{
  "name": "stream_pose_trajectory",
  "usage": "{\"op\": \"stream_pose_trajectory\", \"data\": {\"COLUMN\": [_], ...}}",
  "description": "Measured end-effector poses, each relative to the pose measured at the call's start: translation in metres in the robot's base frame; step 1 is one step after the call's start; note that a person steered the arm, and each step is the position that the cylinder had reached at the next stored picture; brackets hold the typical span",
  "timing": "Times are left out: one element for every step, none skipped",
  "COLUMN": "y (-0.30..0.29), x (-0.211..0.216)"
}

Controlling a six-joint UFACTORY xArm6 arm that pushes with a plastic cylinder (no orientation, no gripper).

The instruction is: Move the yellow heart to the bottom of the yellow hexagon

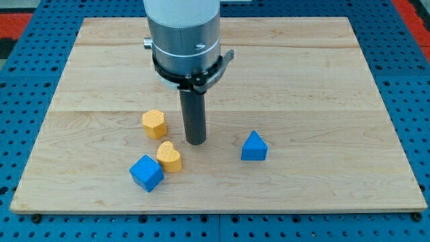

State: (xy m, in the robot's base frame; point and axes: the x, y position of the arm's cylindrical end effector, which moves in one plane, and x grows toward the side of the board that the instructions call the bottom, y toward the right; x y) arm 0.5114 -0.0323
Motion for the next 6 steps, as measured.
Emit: {"op": "stream_pose_trajectory", "data": {"y": [0.027, 0.035, 0.020, -0.002, -0.029, -0.046], "x": [0.014, 0.037, 0.053, 0.053, 0.048, 0.033]}}
